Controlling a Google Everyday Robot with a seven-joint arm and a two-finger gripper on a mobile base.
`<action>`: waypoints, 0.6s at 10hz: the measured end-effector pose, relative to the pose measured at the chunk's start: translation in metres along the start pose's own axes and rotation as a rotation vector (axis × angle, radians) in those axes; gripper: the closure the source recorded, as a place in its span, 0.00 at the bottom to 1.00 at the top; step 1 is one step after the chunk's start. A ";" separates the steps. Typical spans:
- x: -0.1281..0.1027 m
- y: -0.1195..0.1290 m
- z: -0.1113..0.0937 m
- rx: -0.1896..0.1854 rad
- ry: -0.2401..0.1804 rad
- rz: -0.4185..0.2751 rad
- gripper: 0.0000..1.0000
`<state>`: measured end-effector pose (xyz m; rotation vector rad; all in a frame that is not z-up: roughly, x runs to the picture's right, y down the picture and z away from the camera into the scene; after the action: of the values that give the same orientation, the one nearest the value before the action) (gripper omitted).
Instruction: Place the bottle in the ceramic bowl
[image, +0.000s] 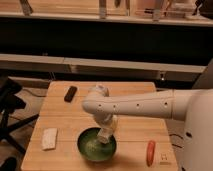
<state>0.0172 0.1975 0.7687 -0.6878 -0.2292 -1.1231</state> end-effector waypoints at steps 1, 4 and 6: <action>0.001 0.000 0.000 0.000 0.001 -0.004 0.96; -0.007 -0.005 -0.012 0.007 0.010 -0.015 1.00; -0.028 -0.023 -0.024 0.013 0.022 -0.039 1.00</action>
<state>-0.0193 0.1974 0.7451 -0.6615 -0.2316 -1.1647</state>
